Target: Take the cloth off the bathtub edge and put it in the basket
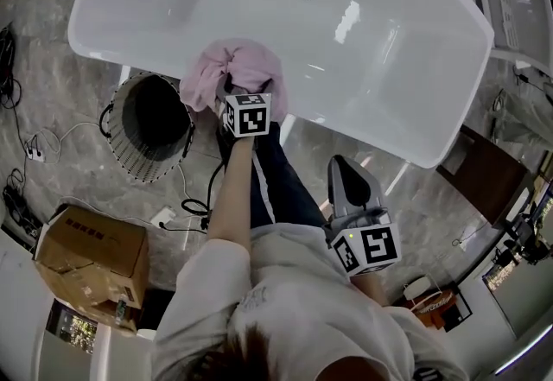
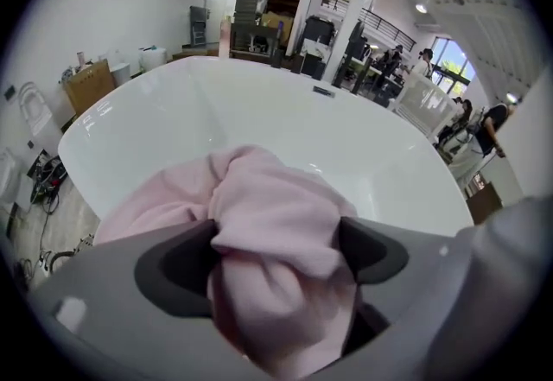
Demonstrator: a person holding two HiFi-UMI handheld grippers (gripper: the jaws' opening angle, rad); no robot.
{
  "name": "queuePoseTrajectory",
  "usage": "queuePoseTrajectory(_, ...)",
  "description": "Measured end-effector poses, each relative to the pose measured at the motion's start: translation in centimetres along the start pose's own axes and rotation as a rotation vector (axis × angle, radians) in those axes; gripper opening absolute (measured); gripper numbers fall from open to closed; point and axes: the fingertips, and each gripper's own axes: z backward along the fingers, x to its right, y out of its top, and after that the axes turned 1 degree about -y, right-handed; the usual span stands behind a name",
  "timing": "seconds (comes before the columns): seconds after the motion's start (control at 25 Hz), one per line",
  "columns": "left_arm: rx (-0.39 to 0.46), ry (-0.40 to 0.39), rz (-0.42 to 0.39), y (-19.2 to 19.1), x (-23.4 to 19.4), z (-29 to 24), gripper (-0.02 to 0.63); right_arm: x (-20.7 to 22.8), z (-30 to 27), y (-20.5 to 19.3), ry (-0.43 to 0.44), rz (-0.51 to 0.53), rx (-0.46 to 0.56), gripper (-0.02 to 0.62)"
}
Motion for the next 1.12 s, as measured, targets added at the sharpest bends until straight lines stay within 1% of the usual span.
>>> queuePoseTrajectory(0.2,-0.023,0.073,-0.078,-0.5,-0.6,-0.9,0.468,0.5,0.0,-0.3,-0.013,-0.005,-0.011,0.000)
queuePoseTrajectory(0.32,-0.017,0.075,-0.105,-0.6,-0.8,-0.8,0.416,0.7,0.0,-0.4,-0.019,-0.006,-0.013,0.000)
queuePoseTrajectory(0.44,-0.015,0.043,-0.104,-0.6,-0.7,-0.4,0.341,0.7,-0.1,-0.4,-0.020,-0.002,-0.010,-0.002)
queuePoseTrajectory(0.56,-0.003,-0.007,-0.055,-0.5,-0.2,0.5,0.240,0.7,0.0,-0.3,-0.020,0.000,-0.008,0.000)
queuePoseTrajectory(0.6,0.009,-0.027,-0.026,-0.5,0.0,0.8,0.222,0.7,0.0,-0.3,-0.021,0.000,-0.007,0.000)
queuePoseTrajectory(0.68,0.042,-0.061,0.019,-0.7,0.1,1.7,0.206,0.7,0.0,-0.1,-0.022,0.002,-0.007,-0.002)
queuePoseTrajectory(0.88,0.158,-0.126,0.079,-0.5,1.0,5.7,0.187,0.3,0.0,0.2,-0.017,0.012,0.007,0.000)
queuePoseTrajectory(1.12,0.299,-0.196,0.136,2.0,3.1,12.1,0.173,-0.8,-0.1,1.0,0.007,0.029,0.043,-0.002)
